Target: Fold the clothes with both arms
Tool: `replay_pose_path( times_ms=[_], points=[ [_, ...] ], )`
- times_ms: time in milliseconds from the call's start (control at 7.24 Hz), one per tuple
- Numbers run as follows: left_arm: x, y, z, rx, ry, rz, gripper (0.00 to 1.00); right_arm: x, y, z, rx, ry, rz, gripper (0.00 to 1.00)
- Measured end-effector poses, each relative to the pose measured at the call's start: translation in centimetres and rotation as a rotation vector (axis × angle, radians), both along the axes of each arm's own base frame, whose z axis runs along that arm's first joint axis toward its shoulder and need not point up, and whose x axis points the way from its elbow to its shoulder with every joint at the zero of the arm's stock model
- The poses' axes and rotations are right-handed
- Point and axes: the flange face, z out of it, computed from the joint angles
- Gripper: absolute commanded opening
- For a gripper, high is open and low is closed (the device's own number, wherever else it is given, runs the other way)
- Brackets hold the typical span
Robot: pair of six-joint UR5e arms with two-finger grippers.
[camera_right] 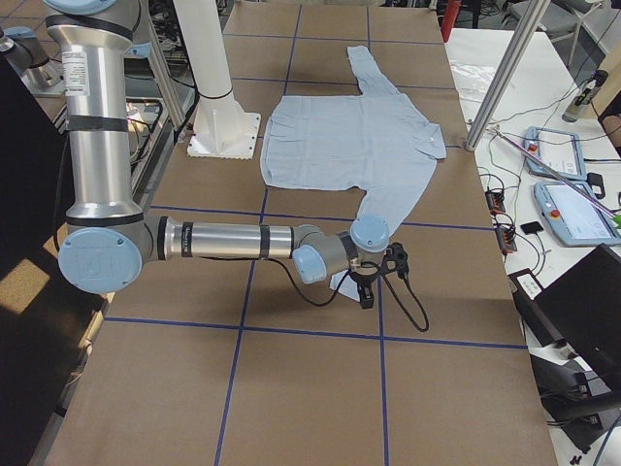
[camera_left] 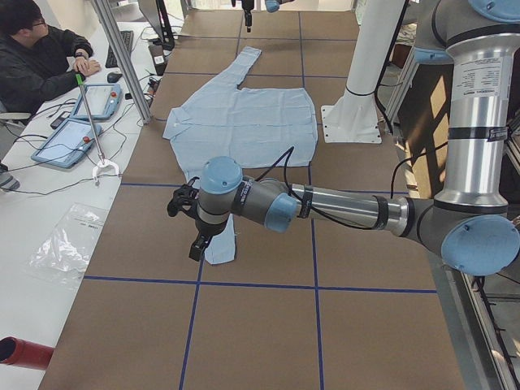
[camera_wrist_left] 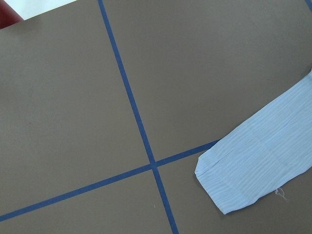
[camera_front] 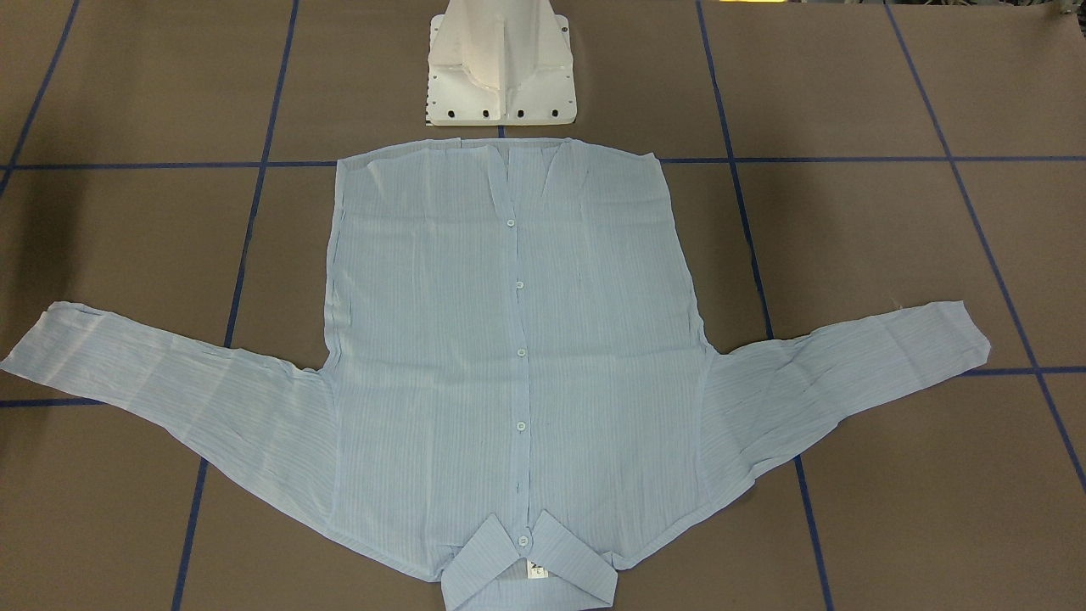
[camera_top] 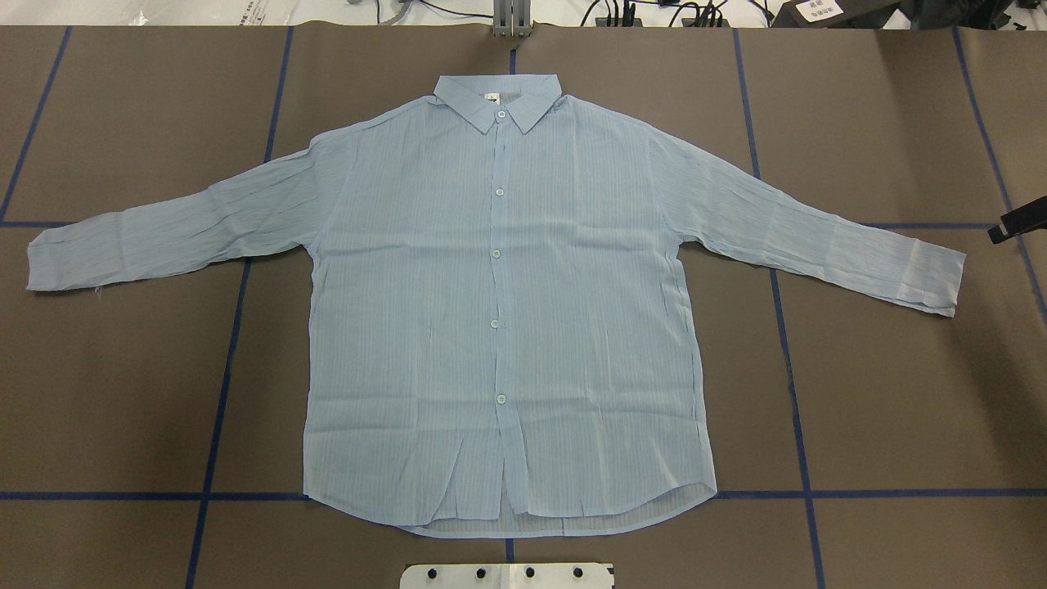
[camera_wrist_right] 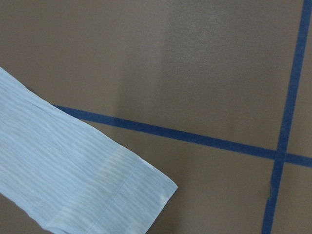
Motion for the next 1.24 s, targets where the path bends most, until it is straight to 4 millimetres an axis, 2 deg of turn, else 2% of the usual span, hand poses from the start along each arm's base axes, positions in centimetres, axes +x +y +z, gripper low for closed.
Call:
replay_pose_path(
  times_ms=[138, 414, 691, 829, 1243],
  points=[
    [0.0, 0.0, 0.0, 0.000, 0.001, 0.000, 1.00, -1.8, -1.2, 1.3, 0.014, 0.013, -0.023, 0.91],
    [0.2, 0.1, -0.1, -0.003, 0.024, 0.009, 1.00, -5.1, -2.2, 2.7, 0.045, 0.021, -0.073, 0.75],
    [0.4, 0.2, -0.1, -0.008, 0.052, 0.020, 1.00, -6.3, -2.1, 3.0, 0.051, 0.023, -0.093, 0.54],
    [0.4, 0.2, -0.1, -0.008, 0.055, 0.022, 1.00, -6.5, -2.0, 3.1, 0.051, 0.024, -0.096, 0.48],
    [0.4, 0.2, 0.0, -0.011, 0.057, 0.022, 1.00, -6.6, -2.0, 3.2, 0.047, 0.026, -0.099, 0.48]
  ],
)
